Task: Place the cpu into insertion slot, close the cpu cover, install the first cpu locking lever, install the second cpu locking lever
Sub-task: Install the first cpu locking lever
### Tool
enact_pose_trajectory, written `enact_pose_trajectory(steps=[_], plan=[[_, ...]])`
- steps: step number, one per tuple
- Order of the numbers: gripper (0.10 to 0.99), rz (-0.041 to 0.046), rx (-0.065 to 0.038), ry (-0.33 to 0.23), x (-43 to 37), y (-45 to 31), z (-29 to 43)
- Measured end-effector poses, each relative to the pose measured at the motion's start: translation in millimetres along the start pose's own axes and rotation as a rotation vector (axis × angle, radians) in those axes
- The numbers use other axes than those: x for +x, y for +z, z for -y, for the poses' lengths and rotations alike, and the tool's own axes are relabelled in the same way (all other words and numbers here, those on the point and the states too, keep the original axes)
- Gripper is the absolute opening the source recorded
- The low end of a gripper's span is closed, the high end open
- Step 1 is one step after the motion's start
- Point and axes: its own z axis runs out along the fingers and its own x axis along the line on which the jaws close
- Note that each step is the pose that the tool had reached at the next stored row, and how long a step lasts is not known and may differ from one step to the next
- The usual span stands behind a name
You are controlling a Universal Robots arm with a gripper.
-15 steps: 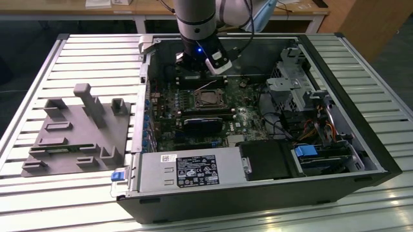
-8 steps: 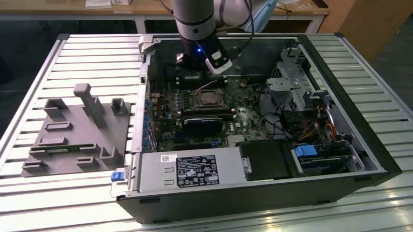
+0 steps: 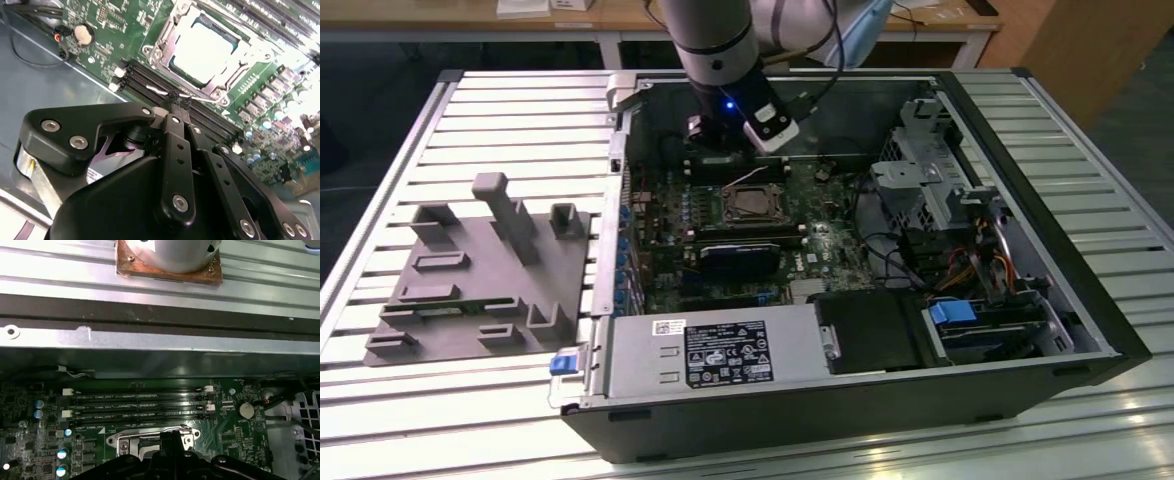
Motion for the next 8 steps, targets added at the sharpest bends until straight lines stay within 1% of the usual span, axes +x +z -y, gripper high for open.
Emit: enact_pose_trajectory(steps=[1,2,3,7,8], plan=[[0.102,0.003,0.004,-0.002,0.2,0.7,0.0],[0.102,0.0042,0.01,-0.003,0.5,1.7,0.0],[0.102,0.0043,0.015,-0.005,0.7,2.6,0.0],[0.102,0.0043,0.043,-0.011,1.7,6.2,-0.9],[0.102,0.0027,0.049,-0.012,1.8,7.0,-1.3]])
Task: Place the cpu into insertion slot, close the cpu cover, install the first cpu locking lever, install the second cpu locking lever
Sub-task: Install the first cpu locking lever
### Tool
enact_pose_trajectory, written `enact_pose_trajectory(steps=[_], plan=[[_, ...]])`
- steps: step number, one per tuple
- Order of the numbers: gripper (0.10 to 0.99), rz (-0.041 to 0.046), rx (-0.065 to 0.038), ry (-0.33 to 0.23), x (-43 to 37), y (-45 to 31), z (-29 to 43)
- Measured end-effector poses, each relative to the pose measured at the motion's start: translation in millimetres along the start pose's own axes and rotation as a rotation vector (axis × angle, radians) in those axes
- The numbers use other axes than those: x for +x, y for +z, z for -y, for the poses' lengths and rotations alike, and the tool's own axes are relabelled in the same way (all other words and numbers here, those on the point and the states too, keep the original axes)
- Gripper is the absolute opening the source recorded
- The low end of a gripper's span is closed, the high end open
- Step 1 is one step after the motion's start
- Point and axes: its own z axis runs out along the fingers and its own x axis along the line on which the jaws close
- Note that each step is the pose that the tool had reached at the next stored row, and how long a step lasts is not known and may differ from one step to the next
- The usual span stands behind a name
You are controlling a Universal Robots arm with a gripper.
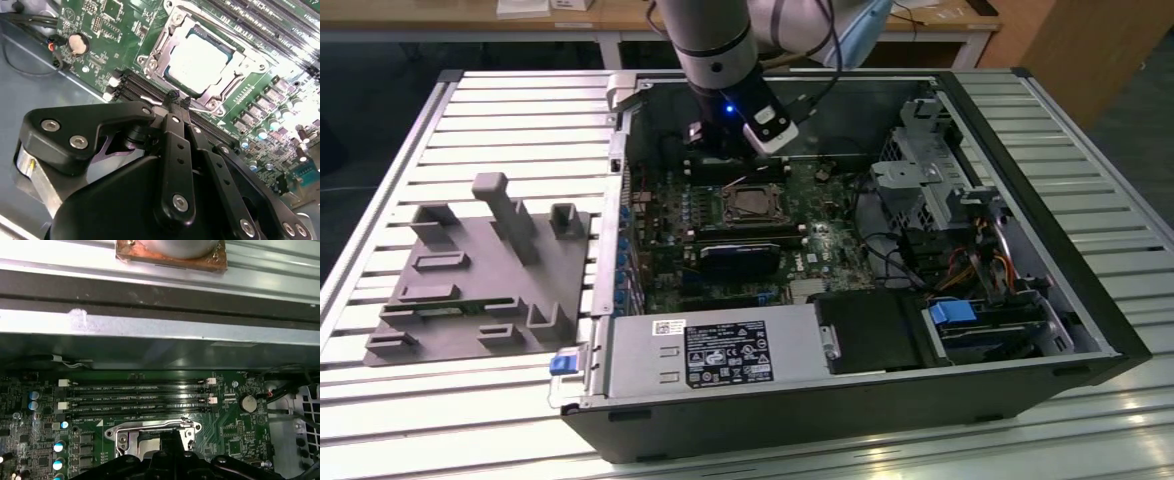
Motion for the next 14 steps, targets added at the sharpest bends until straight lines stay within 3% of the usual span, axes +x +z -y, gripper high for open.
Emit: enact_pose_trajectory(steps=[3,7,9,14], plan=[[0.102,-0.0177,0.005,0.002,-0.1,2.6,-0.6],[0.102,-0.0548,0.007,0.009,-1.3,6.1,-0.6],[0.102,-0.0598,0.007,0.009,-1.9,7.4,-1.0],[0.102,-0.0601,0.007,0.009,-2.4,10.3,-4.6]])
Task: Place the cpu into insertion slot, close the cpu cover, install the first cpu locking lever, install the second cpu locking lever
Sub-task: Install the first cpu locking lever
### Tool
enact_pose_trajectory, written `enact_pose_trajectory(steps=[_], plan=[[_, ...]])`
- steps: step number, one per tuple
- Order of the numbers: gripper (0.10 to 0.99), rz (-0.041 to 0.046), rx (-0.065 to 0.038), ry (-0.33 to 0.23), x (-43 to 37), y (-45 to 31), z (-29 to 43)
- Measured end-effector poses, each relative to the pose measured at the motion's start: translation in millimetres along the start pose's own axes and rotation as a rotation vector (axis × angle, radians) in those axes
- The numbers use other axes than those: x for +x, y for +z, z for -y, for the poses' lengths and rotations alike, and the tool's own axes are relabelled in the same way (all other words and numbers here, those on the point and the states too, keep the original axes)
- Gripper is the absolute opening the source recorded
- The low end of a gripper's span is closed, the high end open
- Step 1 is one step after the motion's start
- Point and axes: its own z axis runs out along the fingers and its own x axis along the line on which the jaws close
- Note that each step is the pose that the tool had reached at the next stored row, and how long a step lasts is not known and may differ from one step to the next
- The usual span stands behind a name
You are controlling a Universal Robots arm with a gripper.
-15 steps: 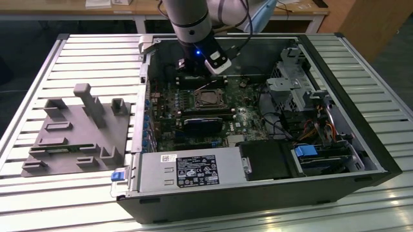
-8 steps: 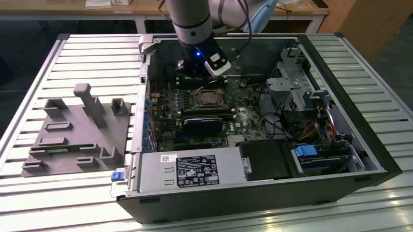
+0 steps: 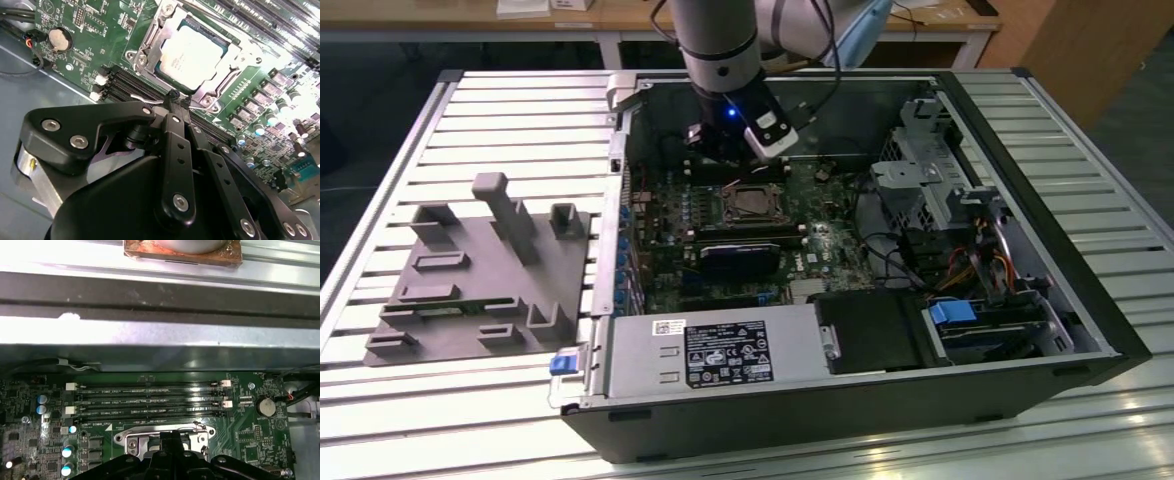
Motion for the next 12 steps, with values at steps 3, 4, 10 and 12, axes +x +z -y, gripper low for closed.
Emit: enact_pose_trajectory(steps=[3,4,10,12], plan=[[0.102,0.0,0.0,0.0,0.0,1.4,-2.1],[0.102,-0.0001,0.0,0.0,-0.1,1.9,-3.0],[0.102,-0.0002,-0.003,0.001,-1.2,5.0,-5.4],[0.102,-0.0003,-0.005,0.001,-1.8,6.0,-5.5]])
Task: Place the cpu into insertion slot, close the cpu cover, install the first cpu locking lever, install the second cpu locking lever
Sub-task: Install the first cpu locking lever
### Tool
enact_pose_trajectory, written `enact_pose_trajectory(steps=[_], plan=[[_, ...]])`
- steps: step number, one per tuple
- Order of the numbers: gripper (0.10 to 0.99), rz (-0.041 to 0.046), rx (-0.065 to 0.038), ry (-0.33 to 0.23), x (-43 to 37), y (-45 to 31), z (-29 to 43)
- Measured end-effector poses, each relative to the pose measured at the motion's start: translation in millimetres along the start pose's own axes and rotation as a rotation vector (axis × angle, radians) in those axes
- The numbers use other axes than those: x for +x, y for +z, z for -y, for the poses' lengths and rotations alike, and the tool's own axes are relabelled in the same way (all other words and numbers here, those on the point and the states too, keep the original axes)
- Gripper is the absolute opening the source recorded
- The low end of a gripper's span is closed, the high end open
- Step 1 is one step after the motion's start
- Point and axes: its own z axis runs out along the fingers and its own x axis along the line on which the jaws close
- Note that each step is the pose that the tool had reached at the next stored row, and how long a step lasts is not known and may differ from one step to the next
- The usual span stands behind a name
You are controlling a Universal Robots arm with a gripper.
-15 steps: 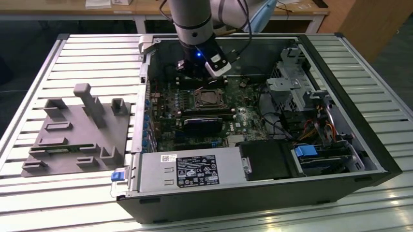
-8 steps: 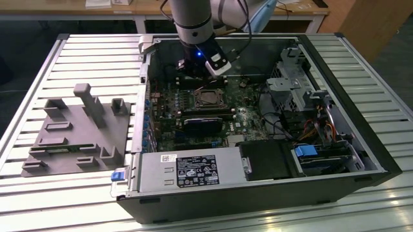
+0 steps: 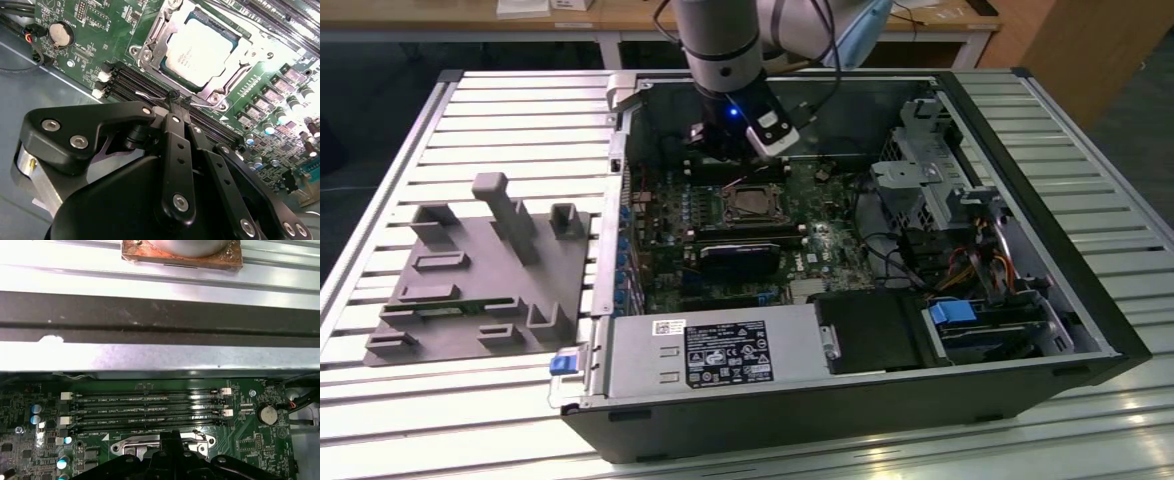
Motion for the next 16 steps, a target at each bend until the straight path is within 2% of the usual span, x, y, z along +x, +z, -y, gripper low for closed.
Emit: enact_pose_trajectory(steps=[4,16], plan=[[0.102,-0.001,-0.003,0.001,-3.1,2.7,-0.3],[0.102,-0.0011,-0.004,0.001,-3.3,6.6,-7.1]])
